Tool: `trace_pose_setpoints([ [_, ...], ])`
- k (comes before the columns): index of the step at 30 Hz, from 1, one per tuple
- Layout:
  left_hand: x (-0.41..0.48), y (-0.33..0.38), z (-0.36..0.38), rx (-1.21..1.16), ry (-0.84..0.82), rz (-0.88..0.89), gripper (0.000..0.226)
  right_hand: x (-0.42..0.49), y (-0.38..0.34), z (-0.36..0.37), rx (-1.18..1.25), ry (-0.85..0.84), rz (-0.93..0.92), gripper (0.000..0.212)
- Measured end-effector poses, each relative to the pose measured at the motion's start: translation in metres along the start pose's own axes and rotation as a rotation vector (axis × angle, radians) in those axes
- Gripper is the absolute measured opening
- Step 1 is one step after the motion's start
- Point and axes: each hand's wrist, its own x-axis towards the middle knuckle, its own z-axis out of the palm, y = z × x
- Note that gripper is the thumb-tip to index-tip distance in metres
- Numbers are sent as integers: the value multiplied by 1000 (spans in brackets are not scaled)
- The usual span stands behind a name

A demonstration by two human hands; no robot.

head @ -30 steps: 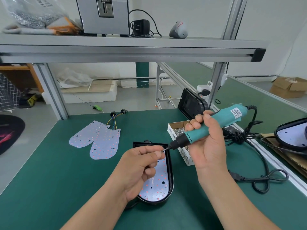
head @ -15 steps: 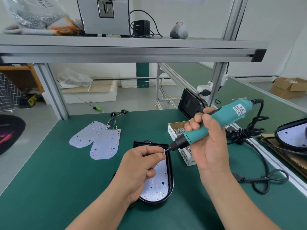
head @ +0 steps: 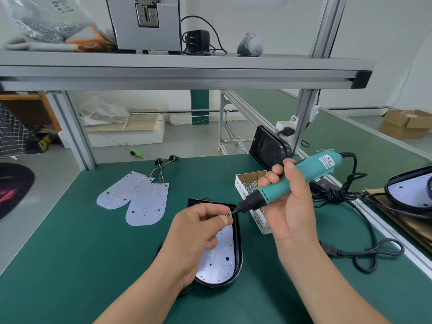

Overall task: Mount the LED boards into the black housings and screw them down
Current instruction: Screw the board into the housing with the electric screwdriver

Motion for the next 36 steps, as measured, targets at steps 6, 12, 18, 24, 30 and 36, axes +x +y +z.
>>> trace_pose_setpoints([
  [6,-2,1,3,-24,-18,-19,23,3,3,-6,61,114,31,18],
  [12,-4,4,5,-37,-27,-41,26,3,2,-5,79,139,34,18],
  [18,-5,5,3,-5,-58,-50,31,3,1,-6,81,136,24,14],
  [24,4,17,-14,-40,20,-4,22,11,-6,-14,89,167,-14,19],
  [30,25,19,-38,-56,211,60,13,20,-2,-25,27,218,-55,20],
  [36,33,11,-52,304,260,36,28,24,6,-34,-95,231,-82,11],
])
